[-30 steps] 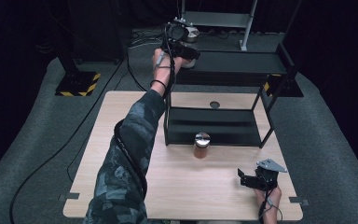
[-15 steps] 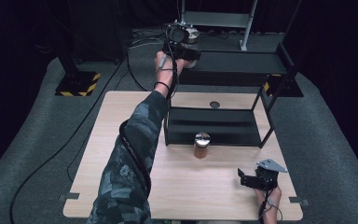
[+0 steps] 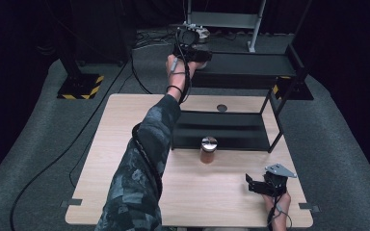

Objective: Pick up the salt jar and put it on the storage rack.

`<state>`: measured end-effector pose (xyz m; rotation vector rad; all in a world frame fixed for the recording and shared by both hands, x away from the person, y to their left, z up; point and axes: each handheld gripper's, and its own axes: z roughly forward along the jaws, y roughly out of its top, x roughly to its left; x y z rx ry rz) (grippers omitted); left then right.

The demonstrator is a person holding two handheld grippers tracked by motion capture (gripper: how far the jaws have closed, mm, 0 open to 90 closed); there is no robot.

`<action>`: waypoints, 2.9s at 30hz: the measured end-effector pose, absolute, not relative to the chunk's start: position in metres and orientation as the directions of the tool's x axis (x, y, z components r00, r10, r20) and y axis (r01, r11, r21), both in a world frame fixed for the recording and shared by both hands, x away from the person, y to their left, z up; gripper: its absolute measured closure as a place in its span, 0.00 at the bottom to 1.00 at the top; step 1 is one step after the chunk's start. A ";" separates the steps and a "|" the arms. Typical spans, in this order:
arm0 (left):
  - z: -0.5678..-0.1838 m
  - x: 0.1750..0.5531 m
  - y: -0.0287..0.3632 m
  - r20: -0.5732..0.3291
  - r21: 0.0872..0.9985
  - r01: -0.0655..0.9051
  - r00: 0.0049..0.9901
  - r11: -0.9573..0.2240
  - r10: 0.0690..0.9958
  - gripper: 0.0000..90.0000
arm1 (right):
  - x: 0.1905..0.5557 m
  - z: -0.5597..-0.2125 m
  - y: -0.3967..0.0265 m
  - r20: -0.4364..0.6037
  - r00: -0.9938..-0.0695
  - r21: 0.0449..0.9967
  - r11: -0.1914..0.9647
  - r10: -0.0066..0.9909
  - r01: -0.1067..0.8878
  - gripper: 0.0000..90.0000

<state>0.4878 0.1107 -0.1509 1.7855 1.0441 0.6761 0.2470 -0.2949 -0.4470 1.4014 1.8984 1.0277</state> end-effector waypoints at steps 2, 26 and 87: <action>-0.151 0.489 0.108 0.005 0.909 0.362 0.483 -0.205 0.875 0.34 | 0.247 -0.447 -0.295 0.004 -0.296 0.836 0.159 0.955 0.525 0.00; -0.143 0.490 0.102 0.012 0.894 0.390 0.467 -0.219 0.884 0.33 | 0.246 -0.447 -0.295 0.004 -0.296 0.838 0.158 0.955 0.523 0.00; -0.296 0.321 0.183 0.198 0.543 0.466 0.738 -0.699 0.646 0.00 | 0.247 -0.446 -0.293 -0.009 -0.293 0.832 0.169 0.956 0.528 0.00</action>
